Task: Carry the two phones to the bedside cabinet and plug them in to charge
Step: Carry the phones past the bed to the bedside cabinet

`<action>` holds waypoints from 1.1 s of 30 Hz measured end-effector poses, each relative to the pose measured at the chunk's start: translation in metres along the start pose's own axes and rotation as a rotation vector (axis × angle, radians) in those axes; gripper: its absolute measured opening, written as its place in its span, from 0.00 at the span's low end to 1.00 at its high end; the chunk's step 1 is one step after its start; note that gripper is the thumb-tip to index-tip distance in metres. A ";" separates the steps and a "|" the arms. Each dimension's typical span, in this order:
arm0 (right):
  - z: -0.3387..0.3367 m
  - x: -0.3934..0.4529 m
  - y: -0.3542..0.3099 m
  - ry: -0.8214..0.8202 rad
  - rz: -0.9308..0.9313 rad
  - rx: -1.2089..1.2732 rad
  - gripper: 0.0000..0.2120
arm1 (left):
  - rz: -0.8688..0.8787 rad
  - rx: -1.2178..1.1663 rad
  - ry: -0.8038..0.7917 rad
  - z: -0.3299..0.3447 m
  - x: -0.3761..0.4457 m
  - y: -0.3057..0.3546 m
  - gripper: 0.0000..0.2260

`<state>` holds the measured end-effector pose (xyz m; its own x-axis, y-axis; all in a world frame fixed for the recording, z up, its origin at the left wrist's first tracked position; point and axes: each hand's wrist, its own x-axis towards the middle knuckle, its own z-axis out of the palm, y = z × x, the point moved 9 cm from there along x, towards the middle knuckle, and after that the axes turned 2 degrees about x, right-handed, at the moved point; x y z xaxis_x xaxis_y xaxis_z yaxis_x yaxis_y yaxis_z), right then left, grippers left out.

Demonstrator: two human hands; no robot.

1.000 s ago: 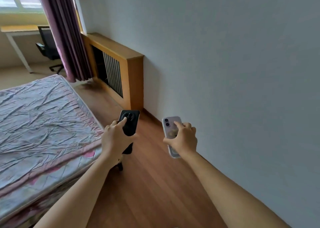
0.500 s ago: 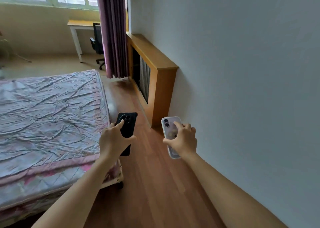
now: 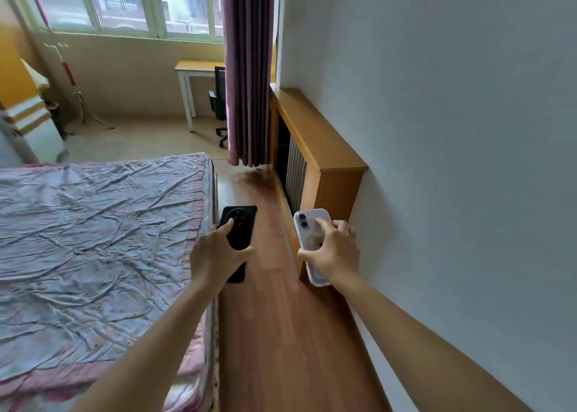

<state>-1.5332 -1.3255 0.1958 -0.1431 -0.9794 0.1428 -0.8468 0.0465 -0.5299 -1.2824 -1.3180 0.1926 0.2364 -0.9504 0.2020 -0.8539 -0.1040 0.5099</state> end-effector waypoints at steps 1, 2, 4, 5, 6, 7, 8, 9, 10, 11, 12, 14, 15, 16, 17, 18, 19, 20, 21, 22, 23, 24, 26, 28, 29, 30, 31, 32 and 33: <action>0.004 0.021 -0.002 -0.004 -0.013 0.008 0.36 | 0.001 -0.001 0.014 0.004 0.017 0.004 0.35; 0.009 0.043 -0.004 -0.007 -0.031 0.015 0.36 | -0.003 0.001 0.025 0.008 0.035 0.007 0.35; 0.019 0.087 -0.008 -0.023 -0.072 0.026 0.36 | -0.020 0.011 0.046 0.019 0.071 0.012 0.35; 0.024 0.110 -0.010 -0.036 -0.092 0.025 0.36 | -0.035 0.014 0.056 0.025 0.089 0.013 0.36; 0.029 0.134 -0.012 -0.047 -0.114 0.019 0.36 | -0.054 0.015 0.070 0.030 0.108 0.015 0.36; 0.034 0.156 -0.015 -0.054 -0.135 0.015 0.37 | -0.076 0.013 0.085 0.035 0.126 0.015 0.36; 0.038 0.179 -0.017 -0.061 -0.152 0.017 0.37 | -0.100 0.008 0.096 0.040 0.143 0.015 0.36; 0.043 0.201 -0.021 -0.070 -0.167 0.022 0.37 | -0.127 0.000 0.106 0.044 0.160 0.015 0.36; 0.050 0.223 -0.024 -0.087 -0.179 0.029 0.37 | -0.153 -0.006 0.114 0.049 0.176 0.014 0.37; 0.057 0.244 -0.028 -0.108 -0.189 0.037 0.37 | -0.176 -0.008 0.118 0.053 0.192 0.013 0.37; 0.065 0.264 -0.031 -0.130 -0.196 0.047 0.37 | -0.197 -0.011 0.121 0.056 0.207 0.011 0.37; 0.081 0.302 -0.040 -0.161 -0.219 0.057 0.38 | -0.235 -0.017 0.133 0.061 0.237 0.006 0.39; 0.089 0.321 -0.046 -0.171 -0.233 0.056 0.38 | -0.248 -0.015 0.139 0.063 0.251 0.003 0.39; 0.097 0.339 -0.052 -0.180 -0.246 0.055 0.38 | -0.257 -0.012 0.150 0.064 0.266 0.000 0.39; 0.106 0.357 -0.057 -0.188 -0.253 0.060 0.38 | -0.263 -0.009 0.161 0.066 0.282 -0.003 0.39; 0.116 0.376 -0.063 -0.198 -0.252 0.070 0.38 | -0.269 -0.003 0.168 0.068 0.298 -0.007 0.39; 0.126 0.394 -0.068 -0.208 -0.249 0.082 0.38 | -0.277 0.008 0.173 0.070 0.316 -0.011 0.39; 0.137 0.413 -0.075 -0.215 -0.250 0.090 0.38 | -0.287 0.022 0.174 0.074 0.334 -0.017 0.38; 0.149 0.432 -0.082 -0.215 -0.256 0.091 0.38 | -0.298 0.035 0.174 0.078 0.353 -0.023 0.38; 0.162 0.452 -0.089 -0.211 -0.263 0.088 0.39 | -0.307 0.043 0.177 0.083 0.374 -0.029 0.38; 0.173 0.473 -0.096 -0.205 -0.267 0.084 0.39 | -0.316 0.045 0.182 0.088 0.395 -0.037 0.38; 0.184 0.493 -0.103 -0.198 -0.268 0.082 0.39 | -0.318 0.042 0.188 0.093 0.418 -0.044 0.39; 0.205 0.534 -0.117 -0.208 -0.263 0.074 0.39 | -0.320 0.029 0.185 0.104 0.465 -0.057 0.40; 0.223 0.573 -0.132 -0.231 -0.265 0.058 0.39 | -0.323 0.020 0.173 0.113 0.512 -0.067 0.39; 0.230 0.593 -0.139 -0.237 -0.264 0.053 0.39 | -0.324 0.020 0.164 0.118 0.535 -0.071 0.39; 0.236 0.613 -0.146 -0.236 -0.264 0.053 0.39 | -0.323 0.018 0.158 0.122 0.559 -0.074 0.39; 0.241 0.633 -0.153 -0.231 -0.264 0.057 0.39 | -0.323 0.017 0.151 0.126 0.582 -0.076 0.39; 0.245 0.654 -0.159 -0.226 -0.262 0.063 0.39 | -0.322 0.017 0.147 0.129 0.606 -0.078 0.39; 0.250 0.675 -0.164 -0.224 -0.260 0.068 0.39 | -0.323 0.015 0.143 0.133 0.630 -0.079 0.39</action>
<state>-1.3625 -2.0433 0.1702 0.1947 -0.9760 0.0973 -0.8033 -0.2156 -0.5552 -1.1272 -1.9474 0.1681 0.5569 -0.8172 0.1483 -0.7310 -0.3975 0.5547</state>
